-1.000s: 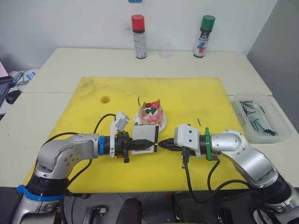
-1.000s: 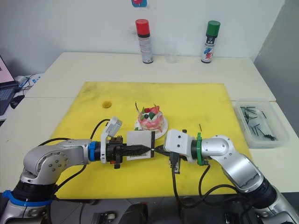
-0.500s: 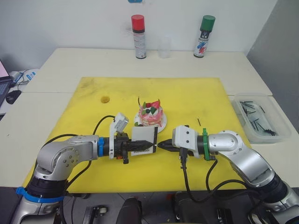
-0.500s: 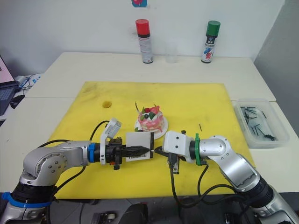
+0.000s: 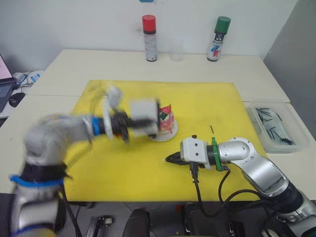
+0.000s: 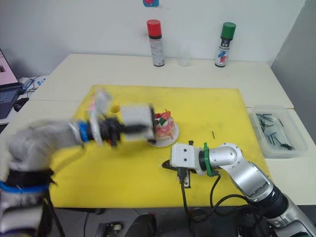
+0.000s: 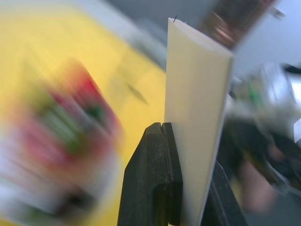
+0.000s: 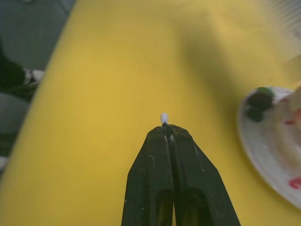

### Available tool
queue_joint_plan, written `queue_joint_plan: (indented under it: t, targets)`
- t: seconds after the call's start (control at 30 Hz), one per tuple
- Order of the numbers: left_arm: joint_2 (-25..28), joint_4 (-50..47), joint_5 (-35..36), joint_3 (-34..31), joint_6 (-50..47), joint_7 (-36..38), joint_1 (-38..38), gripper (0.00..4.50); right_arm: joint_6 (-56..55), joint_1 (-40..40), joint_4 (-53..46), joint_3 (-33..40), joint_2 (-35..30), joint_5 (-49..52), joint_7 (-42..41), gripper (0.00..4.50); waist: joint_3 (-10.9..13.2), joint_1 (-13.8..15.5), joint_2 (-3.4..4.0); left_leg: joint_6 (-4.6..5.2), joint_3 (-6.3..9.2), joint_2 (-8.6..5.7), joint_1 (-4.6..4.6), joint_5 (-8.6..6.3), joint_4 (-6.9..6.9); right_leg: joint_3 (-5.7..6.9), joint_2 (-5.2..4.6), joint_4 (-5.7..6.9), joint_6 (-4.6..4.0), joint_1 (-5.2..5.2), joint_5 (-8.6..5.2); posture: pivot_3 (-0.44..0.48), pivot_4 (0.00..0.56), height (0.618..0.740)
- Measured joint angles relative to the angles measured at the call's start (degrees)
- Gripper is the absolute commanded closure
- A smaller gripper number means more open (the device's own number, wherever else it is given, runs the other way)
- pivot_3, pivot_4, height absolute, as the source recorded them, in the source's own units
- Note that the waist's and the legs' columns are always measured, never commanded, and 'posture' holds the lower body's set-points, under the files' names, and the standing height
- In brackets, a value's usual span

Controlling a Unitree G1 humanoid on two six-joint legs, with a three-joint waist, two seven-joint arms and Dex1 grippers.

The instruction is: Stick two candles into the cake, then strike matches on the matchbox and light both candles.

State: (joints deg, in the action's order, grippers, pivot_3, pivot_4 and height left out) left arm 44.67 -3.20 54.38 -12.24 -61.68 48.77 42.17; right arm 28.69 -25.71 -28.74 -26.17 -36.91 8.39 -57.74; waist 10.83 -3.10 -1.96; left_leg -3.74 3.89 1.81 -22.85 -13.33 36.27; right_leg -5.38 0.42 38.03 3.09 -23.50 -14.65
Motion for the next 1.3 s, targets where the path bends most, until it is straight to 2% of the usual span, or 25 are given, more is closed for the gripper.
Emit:
queue_joint_plan:
  t: [0.07, 0.13, 0.2, 0.3, 0.37, 0.53, 0.73, 0.87, 1.3]
  targets:
    - [1.5, 3.4, 1.8, -5.7, 0.0, -1.5, 7.0, 4.5, -0.7, -0.9, 0.6, 0.3, -0.8, 0.0, -1.4, 4.49, 0.0, -0.5, 0.02, 0.0, -0.13, 0.0, 0.03, -0.01, -0.02, -0.15, -0.03, -0.05, 0.02, 0.0, 0.0, 0.0, 0.15, 0.74]
    - [1.6, 2.9, 4.6, -8.6, -1.5, -2.1, 7.7, 4.5, -0.9, -2.7, 1.6, 0.8, -0.6, 0.1, -2.0, 4.49, -0.1, -0.7, 0.21, 0.0, -0.22, -0.01, 0.06, -0.01, -0.07, -0.2, -0.08, -0.03, 0.01, 0.01, -0.02, 0.0, 0.15, 0.74]
    - [1.9, 0.7, 6.0, -8.2, -4.1, -2.2, 2.7, 4.5, -0.9, -4.2, 2.1, 1.7, -0.1, 0.1, -2.0, 4.49, -0.1, -0.8, 0.26, -0.01, -0.13, -0.01, 0.01, -0.01, -0.17, -0.14, -0.07, 0.03, -0.05, -0.09, -0.05, 0.0, 0.15, 0.74]
    - [4.5, -5.1, 6.1, -4.5, -7.4, 0.3, -11.3, 4.5, -0.3, -4.3, 2.0, 3.3, -0.1, 1.3, -1.9, 4.49, -0.1, -1.2, 0.25, -0.02, -0.11, 0.01, -0.08, -0.02, -0.21, -0.14, -0.07, 0.1, -0.35, -0.22, 0.01, 0.0, 0.15, 0.74]
    - [5.2, -8.3, 5.3, -1.9, -7.8, 1.8, -17.7, 4.5, 1.0, -4.2, 1.5, 4.5, -0.1, 2.2, -1.7, 4.49, 0.0, -1.1, 0.11, -0.03, -0.05, 0.02, -0.18, -0.02, -0.2, -0.06, -0.06, 0.14, -0.44, -0.33, 0.02, 0.0, 0.15, 0.74]
    - [5.4, -14.8, 2.2, 2.1, -4.7, 2.6, -23.1, 4.5, 3.5, -4.1, -1.8, 5.9, -0.1, 4.3, -0.6, 4.49, 0.0, 0.1, 0.07, -0.03, -0.04, 0.01, -0.09, -0.02, -0.16, -0.05, -0.07, 0.07, -0.18, -0.18, -0.12, 0.0, 0.15, 0.74]
    - [2.3, -17.4, 1.1, 8.1, -4.0, 2.2, -24.0, 4.5, 4.2, -3.7, -3.2, 5.0, 0.0, 3.7, 1.4, 4.49, 0.0, 0.1, 0.06, -0.02, -0.1, 0.0, 0.01, -0.01, -0.01, -0.14, -0.05, 0.1, -0.23, -0.07, -0.13, 0.0, 0.15, 0.74]
    - [0.1, -17.2, 1.1, 9.3, -4.1, 2.0, -23.2, 4.5, 4.2, -3.4, -3.8, 4.3, 0.1, 2.8, 2.8, 4.49, 0.0, 0.0, 0.06, -0.02, -0.09, 0.01, -0.01, -0.01, -0.01, -0.13, -0.03, 0.1, -0.07, -0.08, -0.03, 0.0, 0.15, 0.74]
    - [-0.8, -15.2, 1.1, 10.8, -4.4, 2.6, -20.4, 4.5, 4.0, -1.1, -5.4, 3.0, -0.3, 1.7, 3.1, 4.49, 0.0, 0.0, 0.06, -0.02, -0.08, 0.0, -0.02, -0.01, -0.04, -0.13, -0.03, 0.08, -0.07, -0.08, -0.03, 0.0, 0.15, 0.74]
